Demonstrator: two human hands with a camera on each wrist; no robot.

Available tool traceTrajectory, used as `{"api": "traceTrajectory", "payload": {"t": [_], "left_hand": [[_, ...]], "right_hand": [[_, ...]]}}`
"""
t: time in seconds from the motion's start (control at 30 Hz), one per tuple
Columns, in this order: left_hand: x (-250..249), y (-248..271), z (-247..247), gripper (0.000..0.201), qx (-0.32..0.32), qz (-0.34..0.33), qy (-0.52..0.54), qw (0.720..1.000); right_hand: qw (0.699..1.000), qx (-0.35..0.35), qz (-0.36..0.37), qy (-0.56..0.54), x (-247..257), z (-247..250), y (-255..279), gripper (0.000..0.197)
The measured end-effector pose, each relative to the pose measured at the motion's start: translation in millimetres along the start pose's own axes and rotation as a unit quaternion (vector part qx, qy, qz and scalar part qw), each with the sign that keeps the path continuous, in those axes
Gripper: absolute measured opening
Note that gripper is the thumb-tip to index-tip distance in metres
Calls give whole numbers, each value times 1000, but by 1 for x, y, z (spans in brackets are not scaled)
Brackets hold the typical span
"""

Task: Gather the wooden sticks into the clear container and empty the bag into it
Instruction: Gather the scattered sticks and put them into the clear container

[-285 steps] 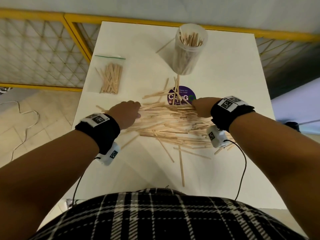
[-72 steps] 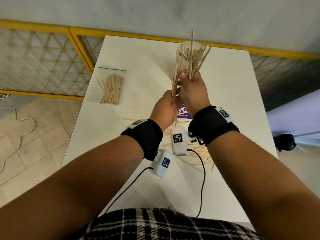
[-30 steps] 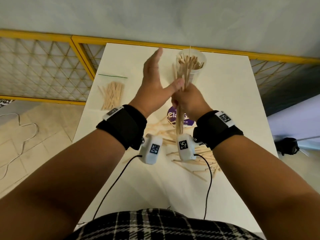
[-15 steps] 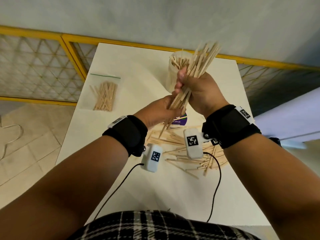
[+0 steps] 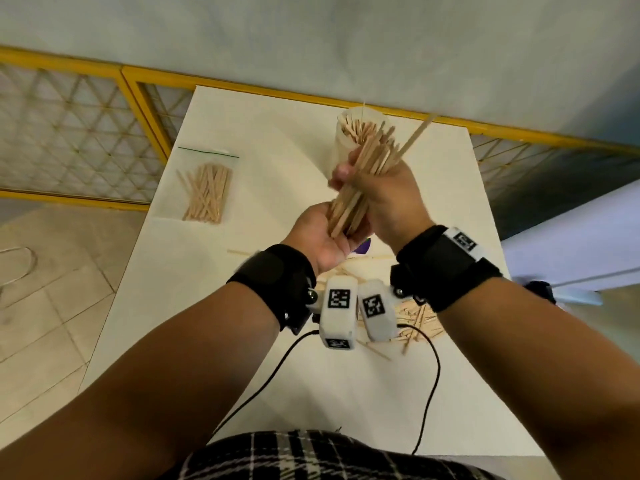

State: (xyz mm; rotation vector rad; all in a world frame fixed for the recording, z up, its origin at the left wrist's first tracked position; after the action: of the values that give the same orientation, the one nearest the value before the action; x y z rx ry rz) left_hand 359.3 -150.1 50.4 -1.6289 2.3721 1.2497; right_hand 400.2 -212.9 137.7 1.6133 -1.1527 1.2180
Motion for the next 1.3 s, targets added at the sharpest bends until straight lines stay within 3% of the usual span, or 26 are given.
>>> {"api": "traceTrajectory", "payload": {"t": [0.07, 0.2, 0.33, 0.43, 0.5, 0.53, 0.57, 0.6, 0.63, 0.67, 0.7, 0.73, 0.8, 0.87, 1.0, 1.13, 1.2, 1.3], "left_hand": [[4, 1, 3, 38, -9, 9, 7, 1000], [8, -5, 14, 46, -26, 17, 24, 999], [7, -5, 2, 34, 8, 2, -30, 1000], [8, -8, 1, 33, 29, 6, -69, 997], [2, -11, 16, 38, 9, 8, -138, 990], [-6, -17, 28, 44, -7, -9, -215, 976], [-18, -21, 44, 49, -30, -44, -328, 943], [-33, -28, 63, 51, -67, -93, -458, 882], [-48, -34, 84, 52, -108, -142, -573, 800], [-59, -37, 104, 53, -141, -175, -654, 722], [-65, -41, 124, 58, -161, -184, -708, 663], [-65, -45, 144, 66, -168, -171, -748, 618], [-56, -51, 173, 81, -155, -138, -799, 564], [-45, -47, 184, 96, -133, -146, -812, 549], [-22, -38, 180, 95, -127, -185, -800, 557], [-3, -36, 172, 96, -101, -193, -804, 553], [7, -36, 167, 106, -73, -201, -814, 540], [24, -31, 160, 113, -34, -214, -833, 509]], "right_hand": [[1000, -3, -21, 16, -10, 0, 3, 15], [1000, 7, 8, 5, 1, 2, -2, 17], [994, 39, -49, 85, -25, 5, 1, 25], [988, 43, -71, 129, -38, 8, -4, 14], [991, 42, -59, 110, -32, 12, -19, 11], [994, 32, -38, 95, -23, 17, -31, 10], [996, 14, -9, 82, -11, 22, -44, 8], [997, -8, 24, 68, 2, 30, -60, 7], [997, -28, 56, 50, 17, 36, -77, 7], [995, -48, 86, 32, 31, 42, -90, 8], [992, -66, 108, 19, 43, 48, -104, 9], [989, -84, 125, 14, 51, 53, -118, 9], [984, -117, 134, 26, 52, 63, -146, 11], [983, -139, 105, 58, 32, 68, -165, 16], [975, -158, 24, 155, -15, 79, -179, 27], [953, -144, 44, 264, -12, 81, -182, 28], [900, -130, 87, 407, -3, 75, -183, 39], [778, -14, 75, 623, -25, 54, -187, 49]]}}
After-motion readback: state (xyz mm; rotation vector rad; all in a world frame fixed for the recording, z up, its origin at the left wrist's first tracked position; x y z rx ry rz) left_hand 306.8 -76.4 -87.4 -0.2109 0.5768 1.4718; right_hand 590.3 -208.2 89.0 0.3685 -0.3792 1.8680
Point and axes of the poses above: each hand's wrist, its own y-axis away from the middle knuckle, its own z-axis out of the back of the hand, x = y × z, the point moved 7 cm from there along -y, towards the middle knuckle, and after that the axes turned 3 degrees about -z, right-handed, at the moved point
